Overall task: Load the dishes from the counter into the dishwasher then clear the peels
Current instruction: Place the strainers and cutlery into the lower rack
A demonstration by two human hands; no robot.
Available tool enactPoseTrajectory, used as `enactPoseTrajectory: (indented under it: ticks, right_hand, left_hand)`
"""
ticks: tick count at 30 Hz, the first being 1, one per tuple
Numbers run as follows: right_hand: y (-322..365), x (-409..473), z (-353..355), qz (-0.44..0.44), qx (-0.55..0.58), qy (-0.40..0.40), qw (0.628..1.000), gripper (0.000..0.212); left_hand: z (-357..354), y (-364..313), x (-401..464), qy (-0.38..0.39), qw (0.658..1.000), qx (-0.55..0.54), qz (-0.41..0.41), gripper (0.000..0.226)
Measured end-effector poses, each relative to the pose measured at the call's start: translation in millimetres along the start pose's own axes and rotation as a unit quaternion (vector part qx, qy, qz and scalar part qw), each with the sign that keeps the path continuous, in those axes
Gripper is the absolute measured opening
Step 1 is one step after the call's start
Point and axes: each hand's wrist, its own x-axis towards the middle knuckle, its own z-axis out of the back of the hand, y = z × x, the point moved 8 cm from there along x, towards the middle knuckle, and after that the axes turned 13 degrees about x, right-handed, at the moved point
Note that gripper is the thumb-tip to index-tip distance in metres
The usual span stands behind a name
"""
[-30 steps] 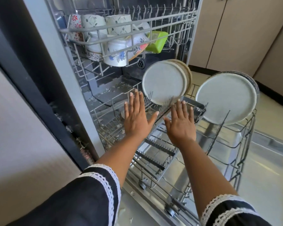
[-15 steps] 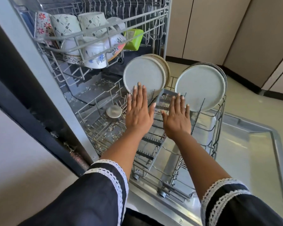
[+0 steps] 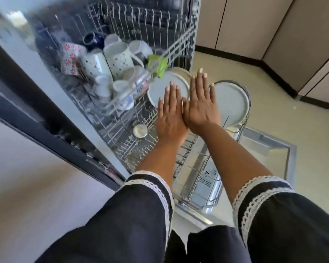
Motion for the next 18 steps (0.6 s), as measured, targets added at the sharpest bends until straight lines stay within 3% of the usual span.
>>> enactPoseTrajectory:
  ticks: [7, 12, 18]
  right_hand:
    - [45, 5, 95, -0.006, -0.014, 0.044, 0.999, 0.069]
    - [83, -14, 170, 0.003, -0.059, 0.076, 0.995, 0.066]
    - [148, -23, 272, -0.006, -0.048, 0.063, 0.997, 0.067]
  left_hand:
    - [108, 32, 19, 0.017, 1.0, -0.005, 0.005, 0.059]
    - [196, 51, 6, 0.097, 0.995, -0.031, -0.021, 0.059]
    - [333, 85, 18, 0.029, 0.999, 0.002, -0.034, 0.061]
